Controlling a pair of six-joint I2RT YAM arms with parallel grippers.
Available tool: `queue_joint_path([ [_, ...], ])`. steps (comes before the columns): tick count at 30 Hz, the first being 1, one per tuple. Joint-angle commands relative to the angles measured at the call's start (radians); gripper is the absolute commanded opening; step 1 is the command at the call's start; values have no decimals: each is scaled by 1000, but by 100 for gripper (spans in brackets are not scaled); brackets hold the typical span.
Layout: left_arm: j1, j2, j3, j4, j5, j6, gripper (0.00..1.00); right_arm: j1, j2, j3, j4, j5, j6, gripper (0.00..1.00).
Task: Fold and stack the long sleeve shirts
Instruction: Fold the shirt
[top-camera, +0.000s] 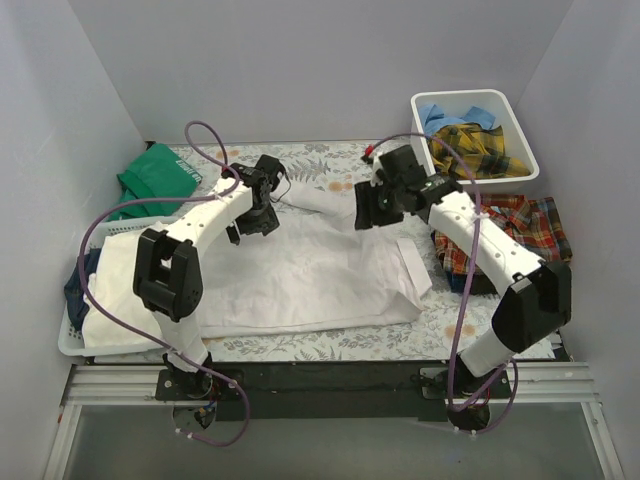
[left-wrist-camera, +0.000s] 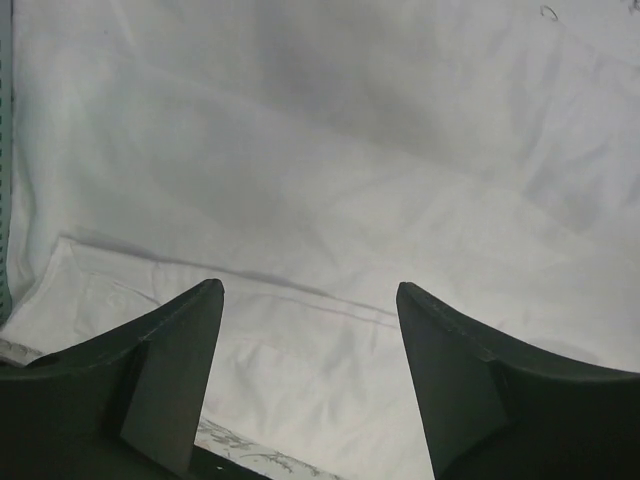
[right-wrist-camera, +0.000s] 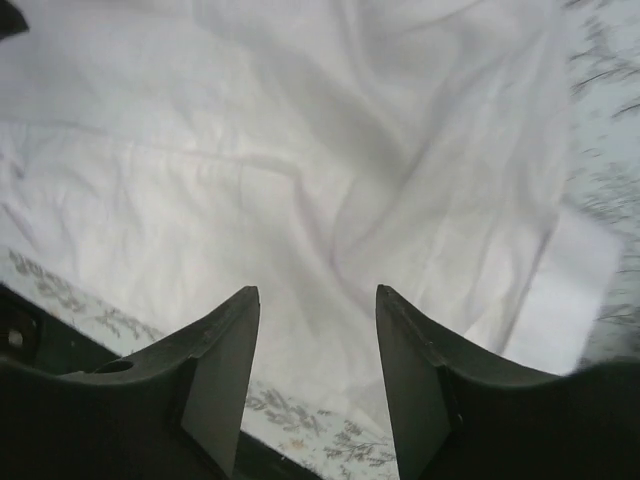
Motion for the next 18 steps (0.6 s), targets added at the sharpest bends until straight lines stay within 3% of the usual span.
queue_joint_path([
  [1, 99, 41, 33, 44, -12, 83, 70, -141, 146, 152, -18, -3, -96, 62],
  [5, 170, 86, 65, 89, 18, 112, 70, -176, 403, 361, -38, -50, -147, 70],
  [11, 256, 135, 95, 110, 46, 129, 70, -190, 638, 637, -4, -159, -159, 87],
  [18, 290, 170, 113, 132, 86, 152, 70, -196, 798, 777, 31, -197, -176, 89],
])
